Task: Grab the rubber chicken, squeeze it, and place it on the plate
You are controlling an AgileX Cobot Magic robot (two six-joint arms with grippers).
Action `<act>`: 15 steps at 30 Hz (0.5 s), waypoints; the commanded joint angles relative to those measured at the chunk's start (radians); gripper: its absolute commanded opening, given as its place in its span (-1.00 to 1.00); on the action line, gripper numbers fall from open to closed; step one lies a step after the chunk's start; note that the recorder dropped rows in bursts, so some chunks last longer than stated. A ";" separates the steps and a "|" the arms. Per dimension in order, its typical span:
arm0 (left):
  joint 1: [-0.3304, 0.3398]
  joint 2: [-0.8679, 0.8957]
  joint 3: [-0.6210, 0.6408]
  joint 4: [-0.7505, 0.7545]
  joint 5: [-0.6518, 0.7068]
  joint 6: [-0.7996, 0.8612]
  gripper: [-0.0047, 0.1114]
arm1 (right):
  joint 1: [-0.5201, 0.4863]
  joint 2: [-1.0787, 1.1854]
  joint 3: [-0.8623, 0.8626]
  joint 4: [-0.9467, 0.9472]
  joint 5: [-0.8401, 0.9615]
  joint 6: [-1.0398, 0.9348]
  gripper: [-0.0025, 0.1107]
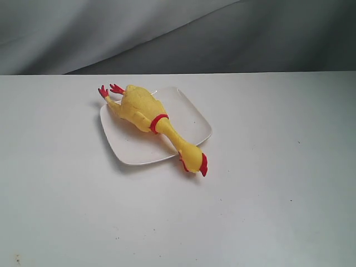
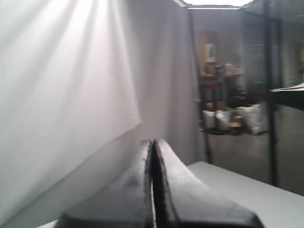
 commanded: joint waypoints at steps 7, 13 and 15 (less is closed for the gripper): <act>0.535 -0.001 0.006 0.175 -0.007 0.003 -0.92 | 0.006 -0.001 0.002 -0.001 0.000 0.002 -0.96; 0.663 -0.001 0.086 0.070 -0.152 -0.003 -0.92 | 0.006 -0.001 0.002 -0.001 0.000 0.002 -0.96; 0.679 -0.001 0.150 0.004 -0.245 -0.003 -0.92 | 0.006 -0.001 0.002 -0.001 0.000 0.002 -0.96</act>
